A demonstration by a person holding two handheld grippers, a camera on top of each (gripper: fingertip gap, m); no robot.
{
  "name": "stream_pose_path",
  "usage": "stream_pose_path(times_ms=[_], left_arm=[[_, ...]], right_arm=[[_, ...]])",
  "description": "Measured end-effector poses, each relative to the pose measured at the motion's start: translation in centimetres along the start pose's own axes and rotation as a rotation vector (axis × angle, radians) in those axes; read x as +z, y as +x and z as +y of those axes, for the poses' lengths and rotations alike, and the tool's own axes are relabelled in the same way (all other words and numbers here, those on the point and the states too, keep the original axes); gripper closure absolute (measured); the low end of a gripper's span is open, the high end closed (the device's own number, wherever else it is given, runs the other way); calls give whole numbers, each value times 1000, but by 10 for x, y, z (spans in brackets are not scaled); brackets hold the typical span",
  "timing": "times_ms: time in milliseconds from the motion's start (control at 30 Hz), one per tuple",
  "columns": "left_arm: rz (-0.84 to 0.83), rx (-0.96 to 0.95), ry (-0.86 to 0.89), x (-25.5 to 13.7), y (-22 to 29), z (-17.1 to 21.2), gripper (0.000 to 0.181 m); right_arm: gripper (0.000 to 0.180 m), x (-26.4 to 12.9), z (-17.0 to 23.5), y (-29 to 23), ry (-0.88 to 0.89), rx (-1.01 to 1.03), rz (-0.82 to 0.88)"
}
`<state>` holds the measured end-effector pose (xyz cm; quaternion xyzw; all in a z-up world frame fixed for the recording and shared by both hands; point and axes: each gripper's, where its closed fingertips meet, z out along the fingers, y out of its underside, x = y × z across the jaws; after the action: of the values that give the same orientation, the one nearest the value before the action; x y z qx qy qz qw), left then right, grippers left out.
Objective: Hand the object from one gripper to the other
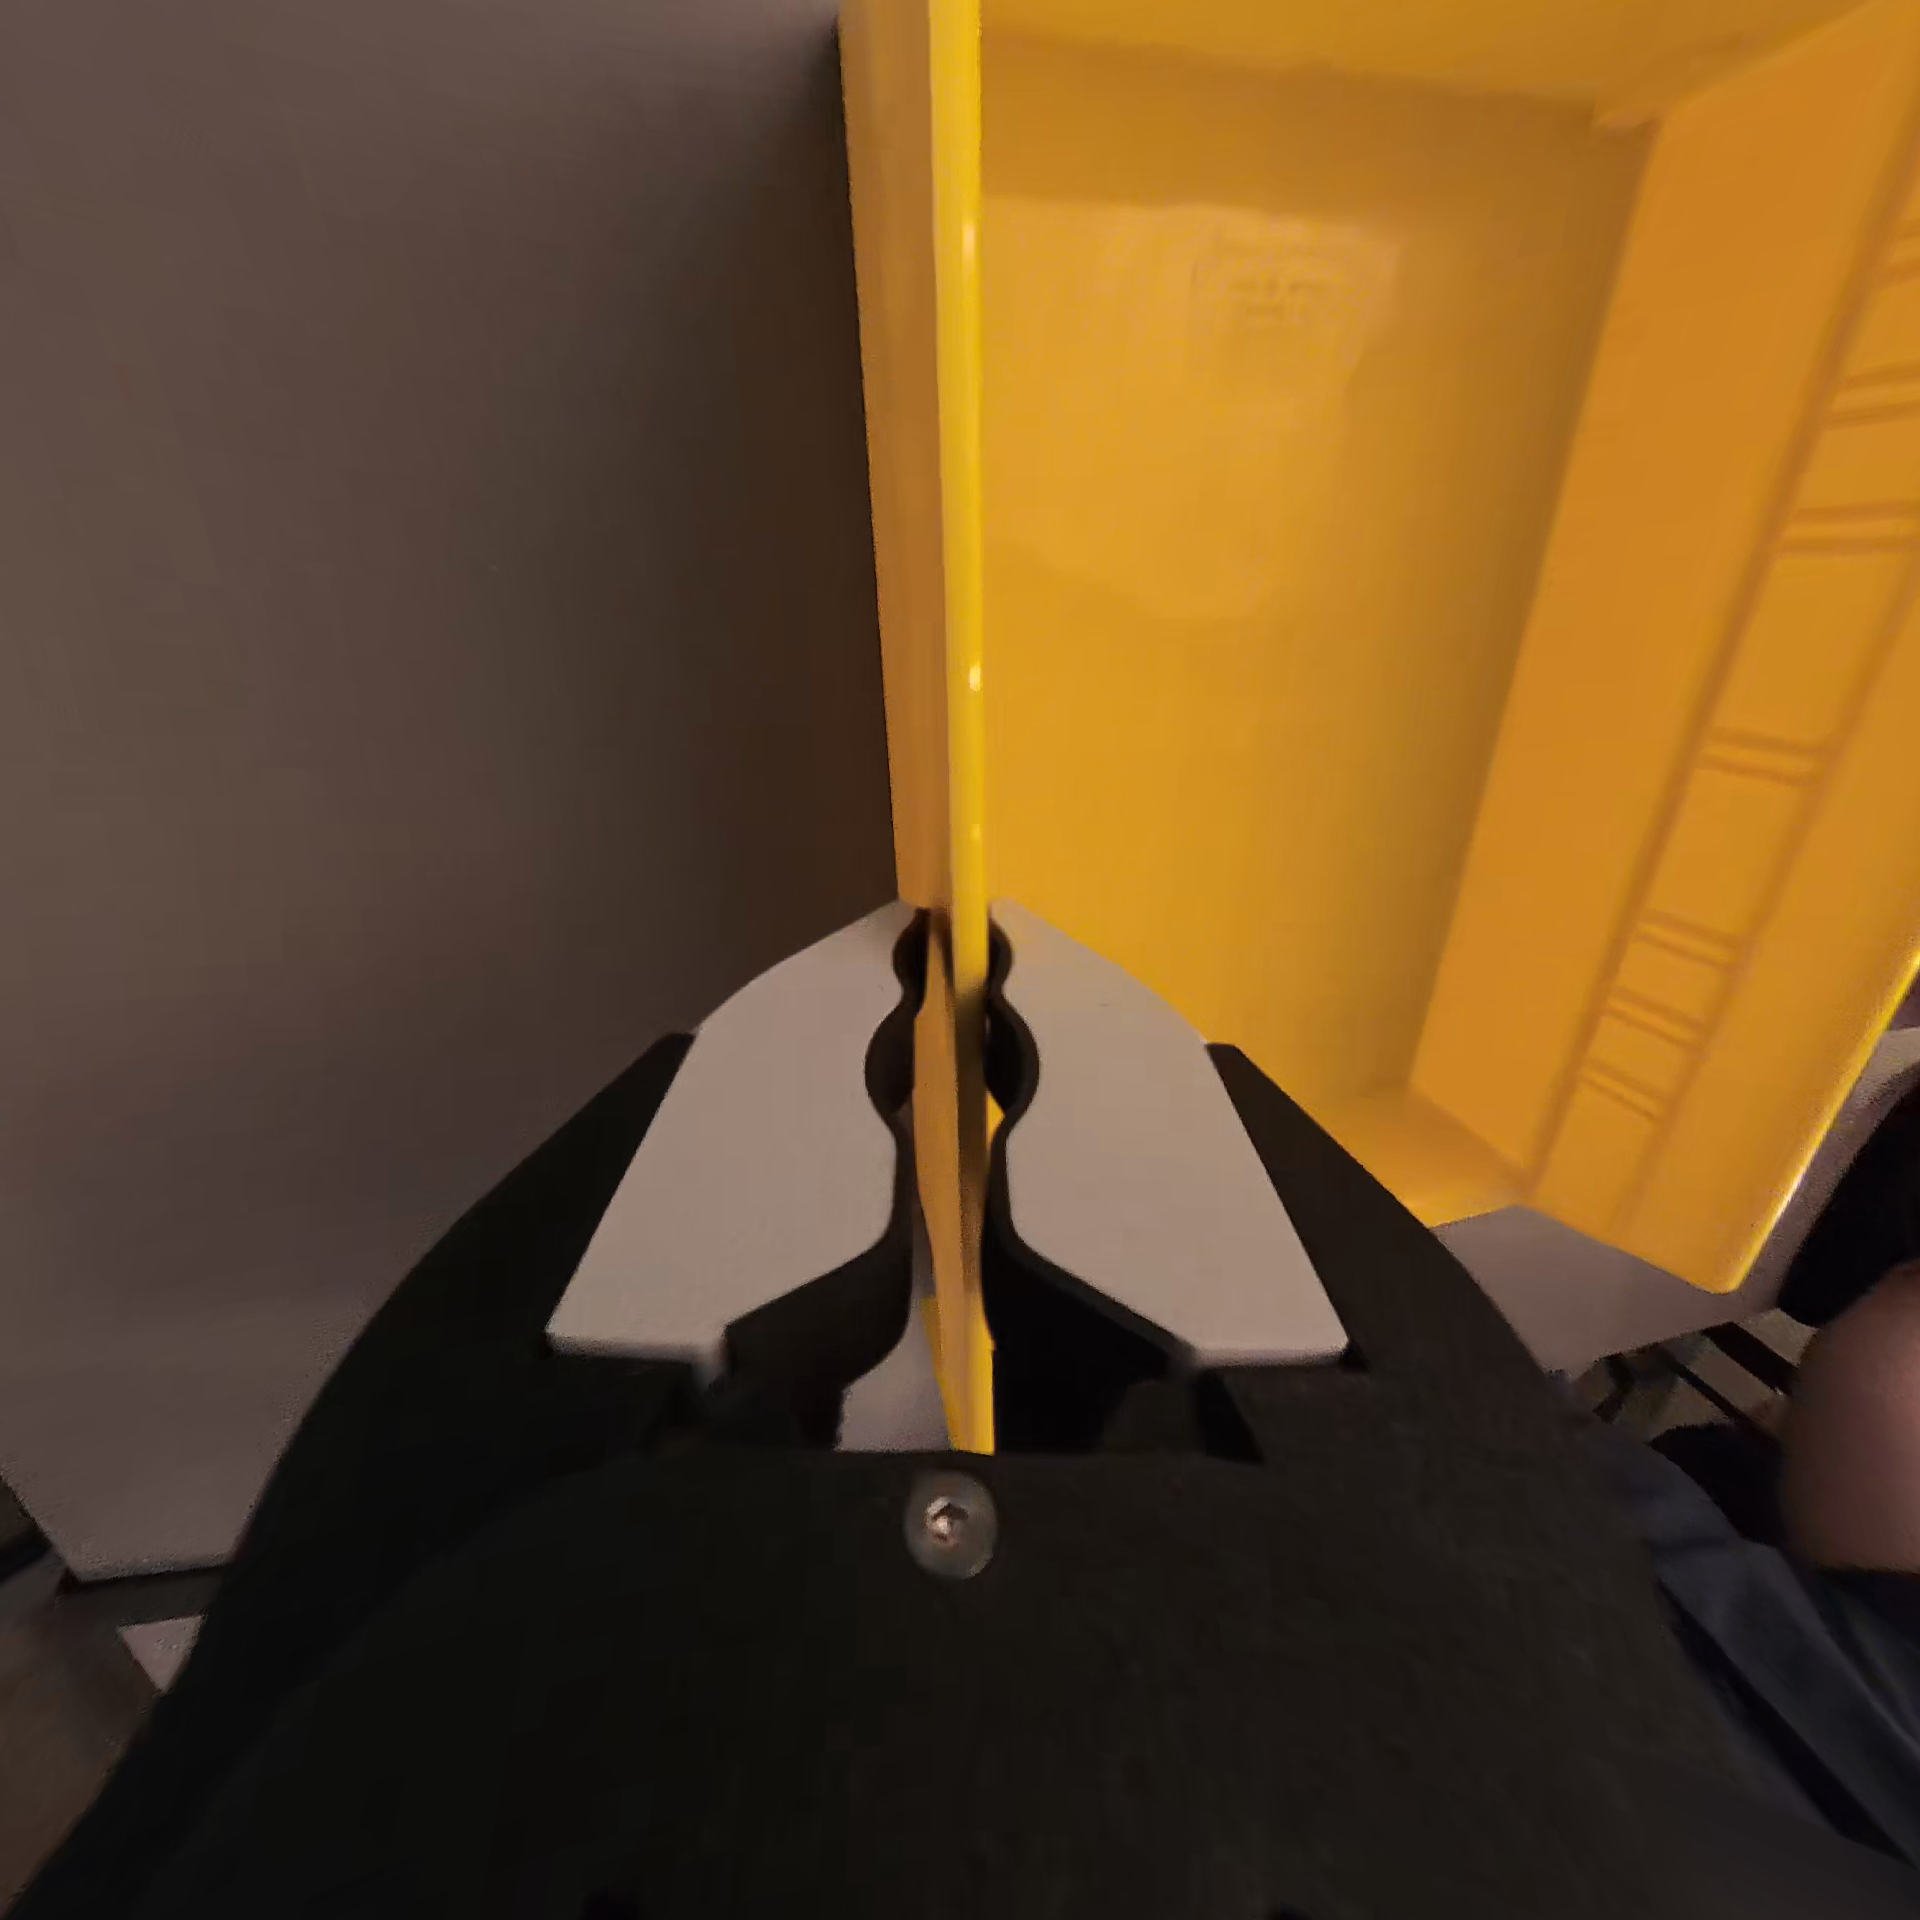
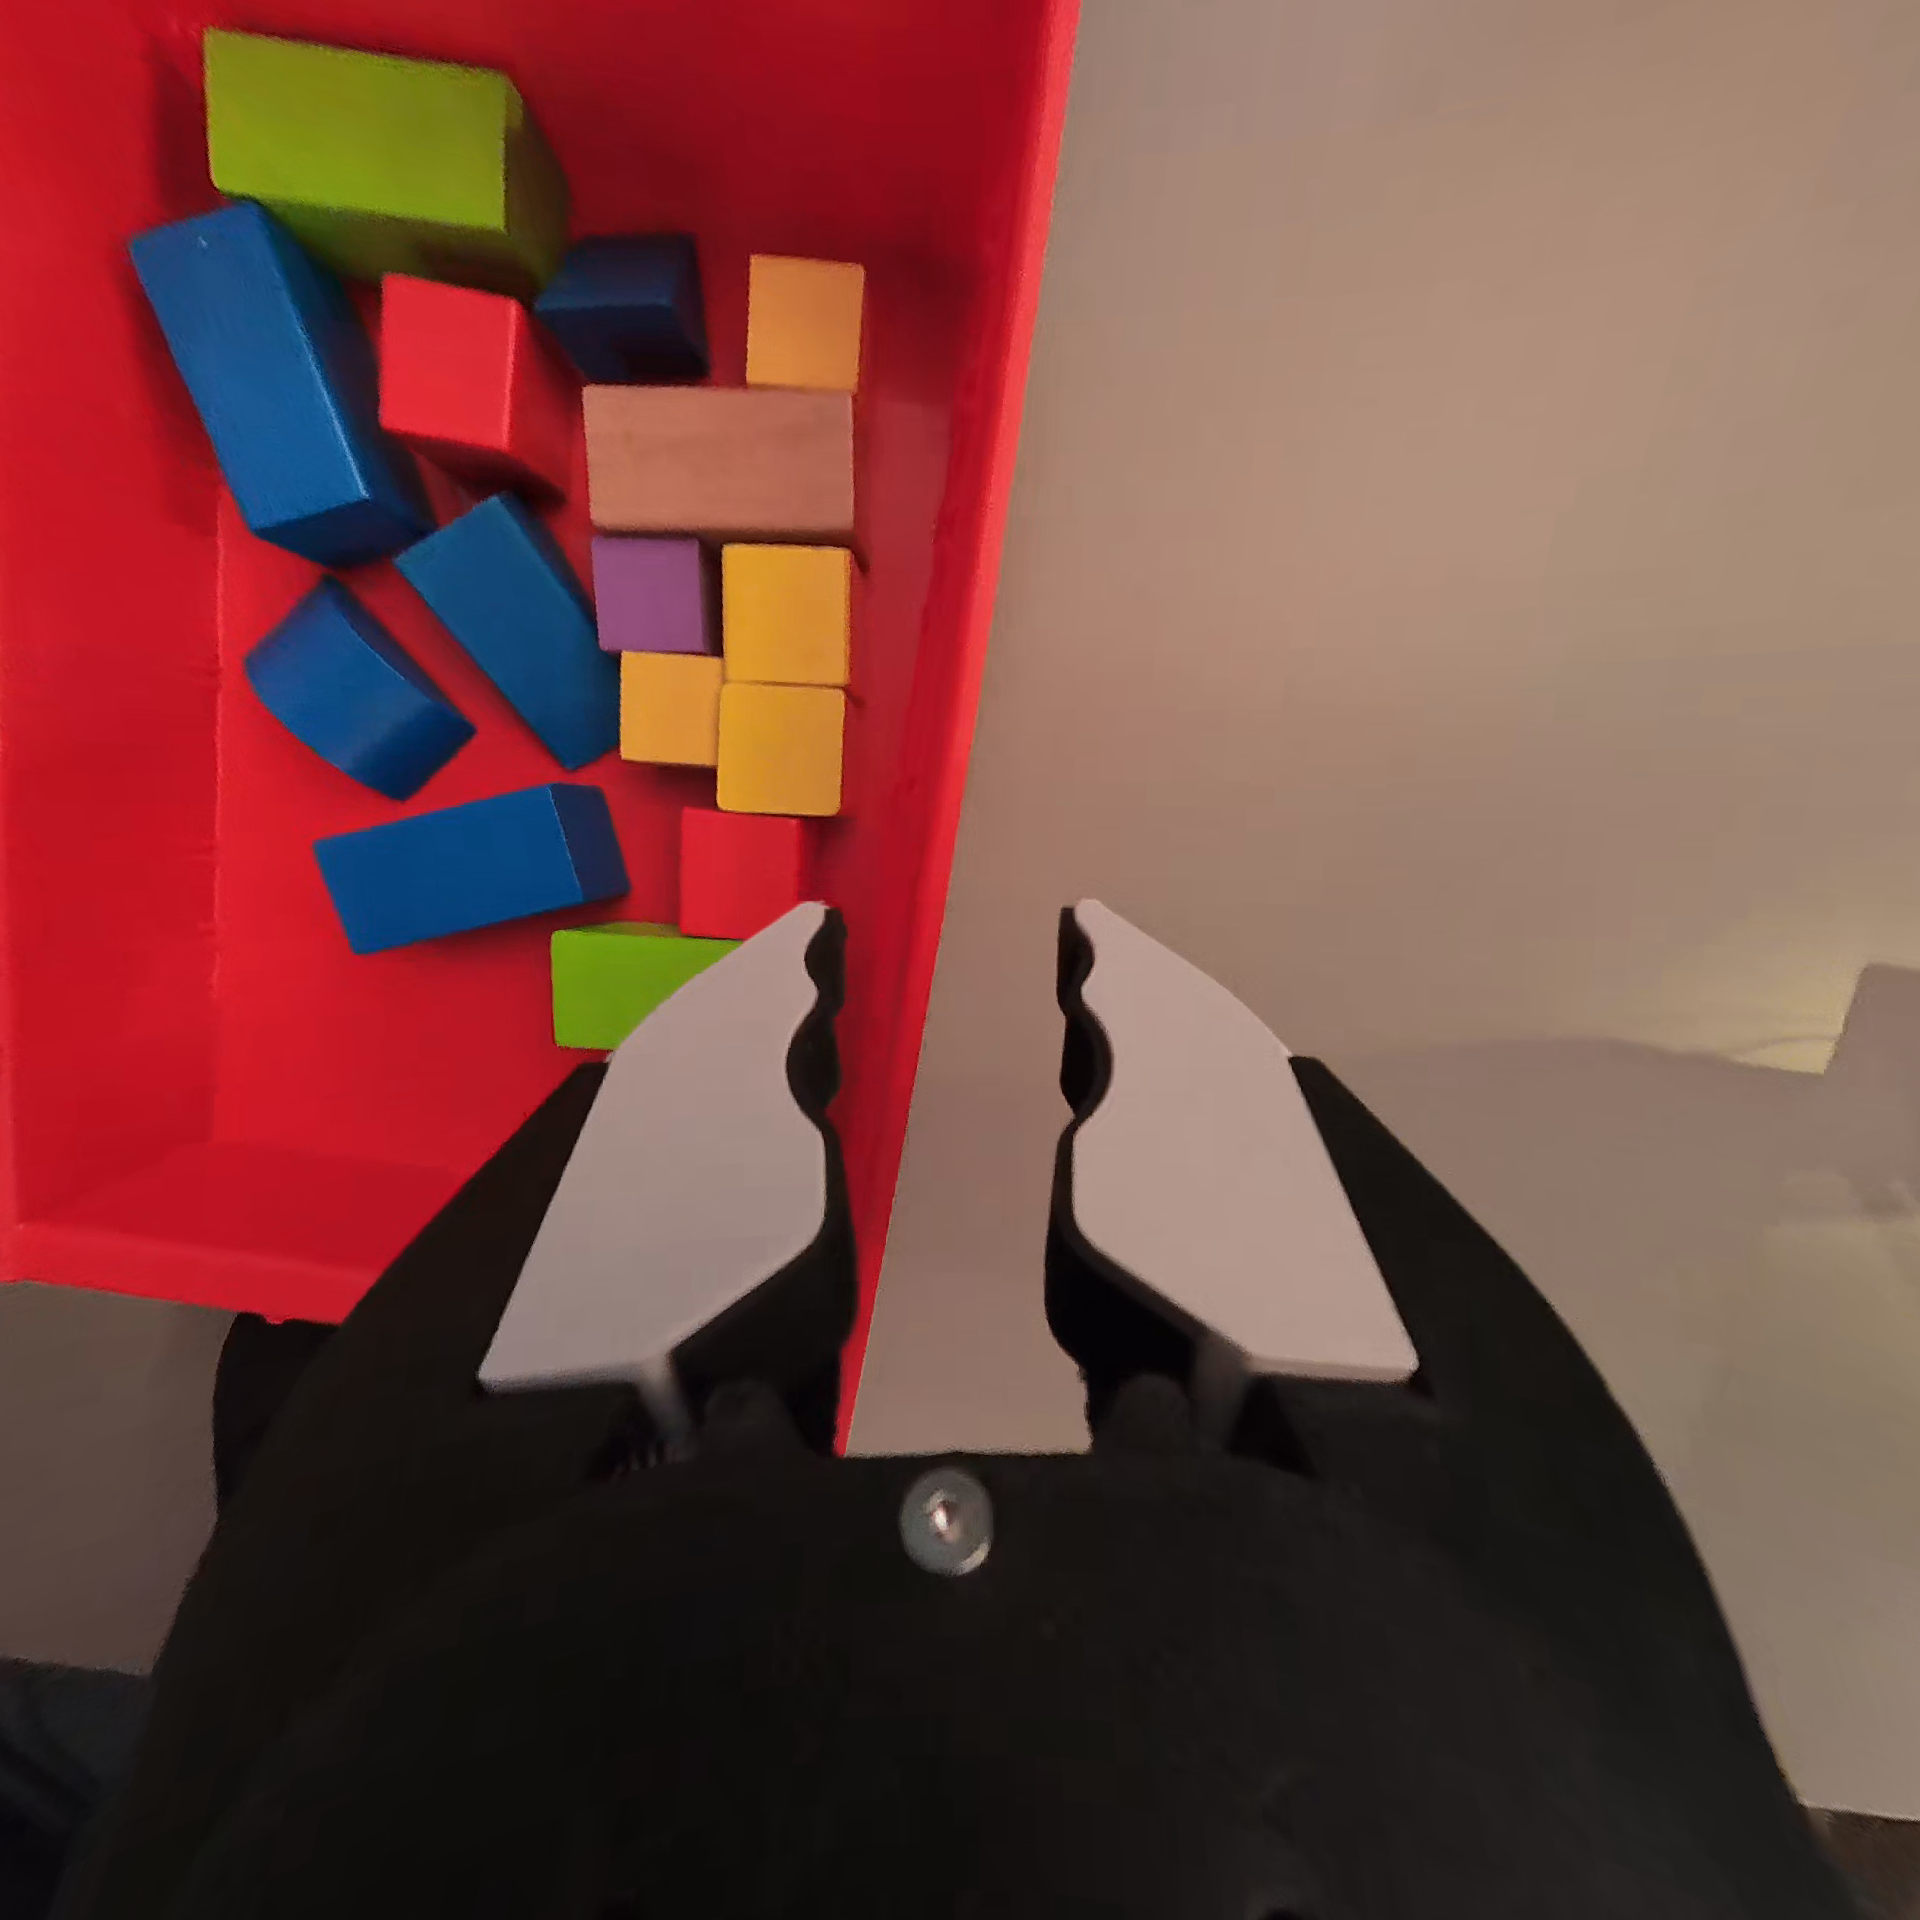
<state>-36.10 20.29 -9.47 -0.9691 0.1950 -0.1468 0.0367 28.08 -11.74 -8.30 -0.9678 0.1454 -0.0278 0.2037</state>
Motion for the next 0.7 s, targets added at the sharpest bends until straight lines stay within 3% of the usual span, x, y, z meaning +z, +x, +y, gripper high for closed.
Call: stream_pose_path(times_ms=[367, 700], left_arm=[[-73, 59, -37, 9, 11, -4, 175], [-109, 207, -91, 30, 75, -10, 176]], right_arm=[[167, 30, 24, -13, -176, 58, -157], [170, 40, 24, -15, -240, 61, -110]])
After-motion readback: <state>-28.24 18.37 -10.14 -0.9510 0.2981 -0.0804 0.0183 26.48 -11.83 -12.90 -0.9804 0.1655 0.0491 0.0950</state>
